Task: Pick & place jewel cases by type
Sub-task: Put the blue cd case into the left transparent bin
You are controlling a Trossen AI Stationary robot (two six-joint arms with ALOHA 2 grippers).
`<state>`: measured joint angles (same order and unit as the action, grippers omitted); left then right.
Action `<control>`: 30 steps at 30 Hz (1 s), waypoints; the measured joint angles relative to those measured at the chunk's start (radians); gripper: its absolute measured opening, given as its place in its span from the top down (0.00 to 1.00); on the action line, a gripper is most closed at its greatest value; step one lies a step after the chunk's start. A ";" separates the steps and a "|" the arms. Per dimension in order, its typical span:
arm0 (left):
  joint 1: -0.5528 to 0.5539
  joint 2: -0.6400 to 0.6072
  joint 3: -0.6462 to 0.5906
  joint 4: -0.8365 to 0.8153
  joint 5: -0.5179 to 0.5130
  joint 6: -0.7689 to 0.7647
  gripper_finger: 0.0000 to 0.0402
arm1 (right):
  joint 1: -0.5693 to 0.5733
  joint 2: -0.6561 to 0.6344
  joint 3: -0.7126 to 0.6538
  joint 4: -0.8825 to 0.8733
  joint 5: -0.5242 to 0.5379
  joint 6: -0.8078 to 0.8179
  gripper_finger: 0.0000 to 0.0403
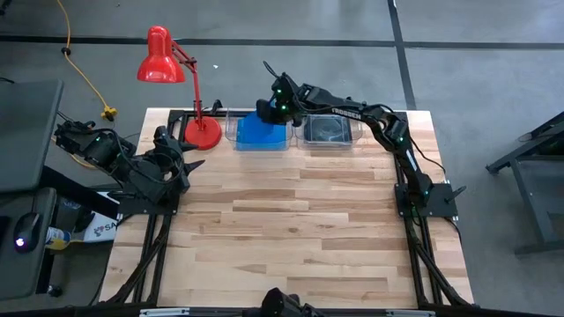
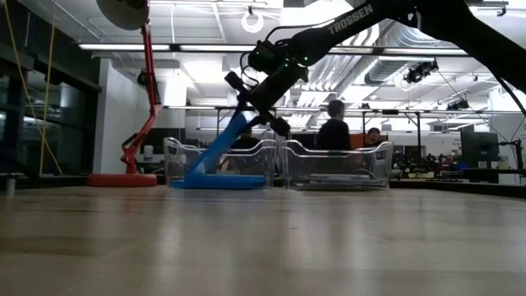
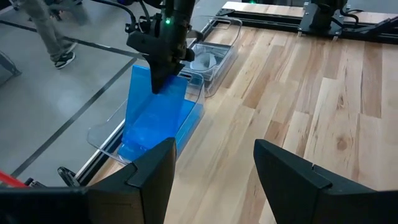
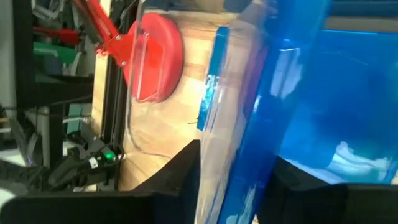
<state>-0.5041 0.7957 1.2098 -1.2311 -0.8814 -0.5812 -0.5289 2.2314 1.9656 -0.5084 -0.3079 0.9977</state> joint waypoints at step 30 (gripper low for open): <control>0.000 0.000 0.000 0.001 -0.002 -0.019 0.47 | -0.038 0.000 0.000 0.003 -0.135 -0.173 0.38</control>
<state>-0.5037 0.7956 1.2098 -1.2304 -0.8837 -0.6003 -0.5668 2.2318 1.9652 -0.5054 -0.4427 0.8249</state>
